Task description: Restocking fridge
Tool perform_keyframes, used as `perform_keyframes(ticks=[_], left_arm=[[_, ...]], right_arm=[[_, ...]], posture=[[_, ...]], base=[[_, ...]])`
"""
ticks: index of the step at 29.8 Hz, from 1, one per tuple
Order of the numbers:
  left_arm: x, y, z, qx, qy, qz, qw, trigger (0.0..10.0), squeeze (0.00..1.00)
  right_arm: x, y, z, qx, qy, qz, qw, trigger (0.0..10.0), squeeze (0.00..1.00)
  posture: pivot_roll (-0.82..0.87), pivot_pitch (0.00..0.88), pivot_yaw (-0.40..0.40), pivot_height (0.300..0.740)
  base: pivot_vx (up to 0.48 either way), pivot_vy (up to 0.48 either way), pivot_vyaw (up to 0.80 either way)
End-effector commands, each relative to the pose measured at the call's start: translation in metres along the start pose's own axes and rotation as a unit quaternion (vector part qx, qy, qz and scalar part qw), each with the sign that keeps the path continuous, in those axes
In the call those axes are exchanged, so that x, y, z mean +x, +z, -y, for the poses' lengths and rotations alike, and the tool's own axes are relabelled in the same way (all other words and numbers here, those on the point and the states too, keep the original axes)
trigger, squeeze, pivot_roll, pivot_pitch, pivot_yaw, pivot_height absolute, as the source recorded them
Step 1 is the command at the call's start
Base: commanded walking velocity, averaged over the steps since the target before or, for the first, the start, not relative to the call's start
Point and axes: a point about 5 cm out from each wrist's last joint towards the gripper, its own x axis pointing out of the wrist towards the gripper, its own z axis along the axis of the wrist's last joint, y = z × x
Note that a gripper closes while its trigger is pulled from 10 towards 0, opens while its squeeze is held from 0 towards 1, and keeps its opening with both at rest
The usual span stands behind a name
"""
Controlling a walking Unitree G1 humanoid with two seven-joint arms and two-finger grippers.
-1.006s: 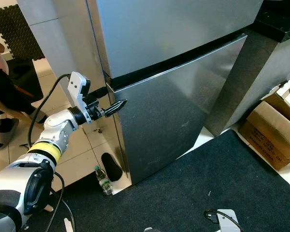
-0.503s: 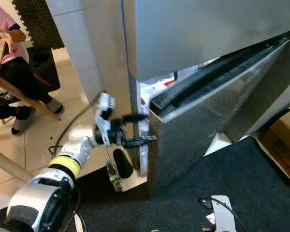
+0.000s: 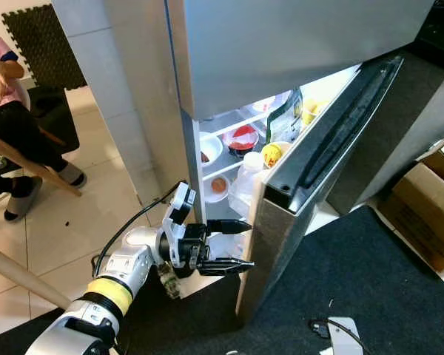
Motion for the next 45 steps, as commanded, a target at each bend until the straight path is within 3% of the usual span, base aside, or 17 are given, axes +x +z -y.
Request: perform_keyframes(ticks=[1,3,8,11,12,13,14,16,17,21,22,23,26,28,35,39,45], left_arm=[[-0.041,-0.032,0.001,-0.043,0.114,-0.026,0.992,10.0,0.0],[-0.052,-0.038,0.002,-0.054,0.142,-0.029,0.988,10.0,0.0],[-0.107,-0.069,0.014,-0.111,0.291,-0.035,0.95,10.0,0.0],[-0.138,-0.092,0.027,-0.153,0.388,-0.042,0.908,10.0,0.0],[-0.138,-0.092,0.027,-0.153,0.388,-0.042,0.908,10.0,0.0],[-0.15,-0.103,0.035,-0.173,0.429,-0.047,0.885,10.0,0.0],[-0.15,-0.103,0.035,-0.173,0.429,-0.047,0.885,10.0,0.0],[-0.176,-0.128,0.057,-0.22,0.519,-0.064,0.823,10.0,0.0],[-0.176,-0.128,0.057,-0.22,0.519,-0.064,0.823,10.0,0.0],[-0.207,-0.17,0.108,-0.294,0.619,-0.132,0.717,10.0,0.0],[-0.207,-0.17,0.108,-0.294,0.619,-0.132,0.717,10.0,0.0],[-0.213,-0.178,0.121,-0.312,0.634,-0.144,0.693,10.0,0.0],[-0.216,-0.182,0.129,-0.323,0.644,-0.149,0.677,10.0,0.0],[-0.22,-0.195,0.15,-0.344,0.654,-0.177,0.65,10.0,0.0],[-0.216,-0.203,0.159,-0.353,0.674,-0.18,0.623,10.0,0.0],[-0.208,-0.2,0.145,-0.34,0.672,-0.177,0.634,10.0,0.0],[-0.208,-0.193,0.132,-0.328,0.686,-0.17,0.627,10.0,0.0]], right_arm=[[0.0,-0.013,-0.002,0.009,0.002,-0.018,1.0,10.0,0.0],[0.0,-0.014,-0.002,0.01,0.002,-0.02,1.0,10.0,0.0],[0.0,-0.016,-0.004,0.01,0.004,-0.023,1.0,10.0,0.0],[0.0,-0.017,-0.006,0.012,0.007,-0.023,1.0,10.0,0.0],[0.0,-0.017,-0.006,0.012,0.007,-0.023,1.0,10.0,0.0],[0.0,-0.017,-0.007,0.012,0.008,-0.023,1.0,10.0,0.0],[0.0,-0.017,-0.007,0.012,0.008,-0.023,1.0,10.0,0.0],[0.001,-0.015,-0.011,0.004,0.011,-0.025,1.0,10.0,0.0],[0.001,-0.015,-0.011,0.004,0.011,-0.025,1.0,10.0,0.0],[0.002,-0.012,-0.02,0.003,0.022,-0.026,0.999,10.0,0.0],[0.002,-0.012,-0.02,0.003,0.022,-0.026,0.999,10.0,0.0],[0.002,-0.012,-0.022,0.002,0.025,-0.026,0.999,10.0,0.0],[0.002,-0.012,-0.024,0.001,0.026,-0.026,0.999,10.0,0.0],[0.002,-0.011,-0.028,0.0,0.031,-0.025,0.999,10.0,0.0],[0.002,-0.008,-0.029,-0.01,0.036,-0.026,0.999,10.0,0.0],[0.002,-0.006,-0.028,-0.014,0.034,-0.026,0.999,10.0,0.0],[0.003,0.003,-0.03,-0.011,0.036,-0.015,0.999,10.0,0.0]], posture=[[-0.13,0.096,0.042,0.74],[-0.13,0.096,0.042,0.74],[-0.11,0.087,0.041,0.74],[-0.09,0.077,0.038,0.74],[-0.09,0.077,0.038,0.74],[-0.08,0.069,0.035,0.74],[-0.08,0.069,0.035,0.74],[-0.07,0.061,0.031,0.74],[-0.07,0.061,0.031,0.74],[-0.06,0.041,0.03,0.74],[-0.06,0.041,0.03,0.74],[-0.05,0.037,0.031,0.74],[-0.05,0.032,0.031,0.74],[-0.05,0.02,0.033,0.74],[-0.03,0.0,0.021,0.74],[-0.03,0.0,0.012,0.74],[-0.03,0.0,0.011,0.74]], base=[[0.0,0.0,0.0],[0.0,0.0,0.0],[0.0,0.0,0.0],[0.0,0.0,0.0],[0.0,0.0,0.0],[0.0,0.0,0.0],[0.0,0.0,0.0],[0.0,0.0,-0.39],[0.0,0.0,-0.77],[0.0,0.0,-0.77],[0.0,0.0,-0.76],[0.0,0.0,-0.76],[0.0,0.0,-0.76],[0.0,0.0,-0.76],[0.0,0.0,-0.76],[0.0,0.0,-0.76],[0.0,0.0,-0.76]])
